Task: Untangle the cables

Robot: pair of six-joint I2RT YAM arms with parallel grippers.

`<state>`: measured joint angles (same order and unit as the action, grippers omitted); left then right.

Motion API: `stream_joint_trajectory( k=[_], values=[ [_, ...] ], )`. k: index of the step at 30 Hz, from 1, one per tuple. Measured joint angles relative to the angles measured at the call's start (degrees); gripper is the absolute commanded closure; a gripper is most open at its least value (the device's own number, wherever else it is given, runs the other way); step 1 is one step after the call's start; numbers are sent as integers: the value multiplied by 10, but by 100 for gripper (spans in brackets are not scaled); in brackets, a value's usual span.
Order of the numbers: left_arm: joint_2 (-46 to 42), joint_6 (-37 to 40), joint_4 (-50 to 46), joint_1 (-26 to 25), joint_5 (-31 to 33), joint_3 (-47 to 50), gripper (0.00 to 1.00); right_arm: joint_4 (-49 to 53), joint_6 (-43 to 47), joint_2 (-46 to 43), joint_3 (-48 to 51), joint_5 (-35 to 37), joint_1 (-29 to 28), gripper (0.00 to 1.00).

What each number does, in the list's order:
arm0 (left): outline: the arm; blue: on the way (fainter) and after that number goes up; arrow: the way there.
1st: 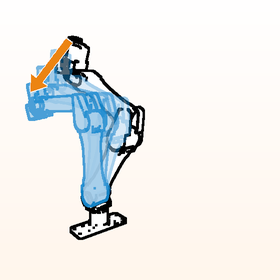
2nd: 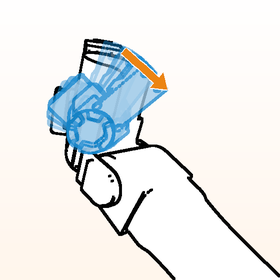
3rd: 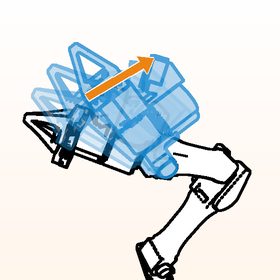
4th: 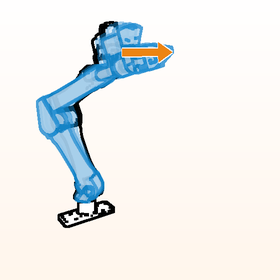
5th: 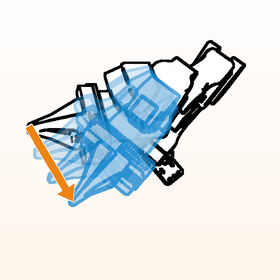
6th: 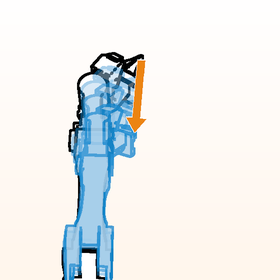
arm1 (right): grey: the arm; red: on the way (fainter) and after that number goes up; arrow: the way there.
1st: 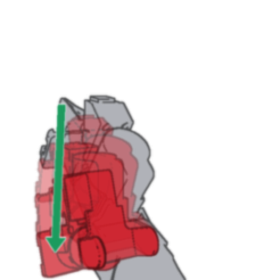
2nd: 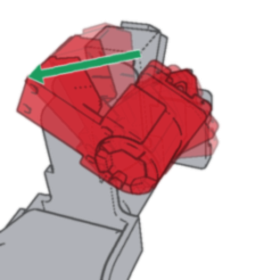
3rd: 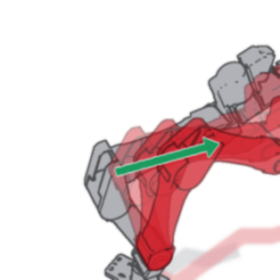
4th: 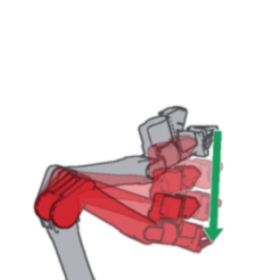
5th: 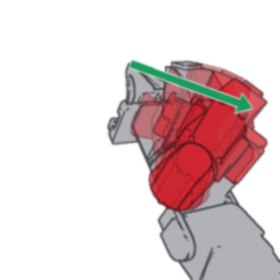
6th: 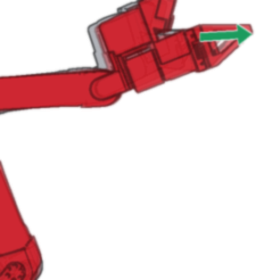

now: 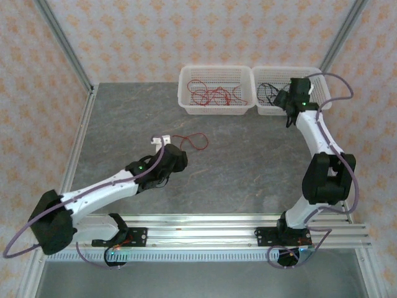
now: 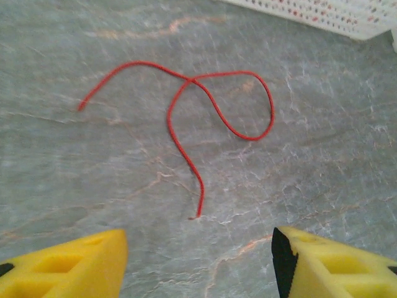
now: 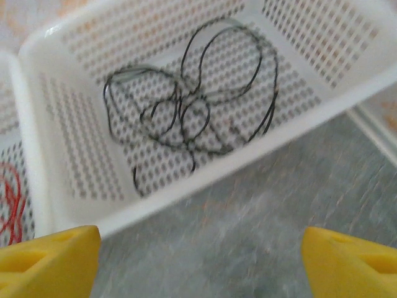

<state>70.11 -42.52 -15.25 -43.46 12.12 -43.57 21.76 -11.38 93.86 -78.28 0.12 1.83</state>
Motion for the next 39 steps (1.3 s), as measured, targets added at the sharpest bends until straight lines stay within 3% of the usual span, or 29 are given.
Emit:
stream_joint_trajectory(
  k=[6,17,28,39],
  values=[
    [111,6,28,21,-38,-32,33,-18,0,-69,111,-22,-23,16],
    [271,39,32,38,-37,-134,35,-56,-6,-173,241,-51,-28,16],
    [391,108,-7,95,-5,-273,43,-77,-9,-181,268,-66,-28,17],
    [476,161,-52,117,-10,-345,55,-81,-9,-181,270,-70,-28,17]
  ],
)
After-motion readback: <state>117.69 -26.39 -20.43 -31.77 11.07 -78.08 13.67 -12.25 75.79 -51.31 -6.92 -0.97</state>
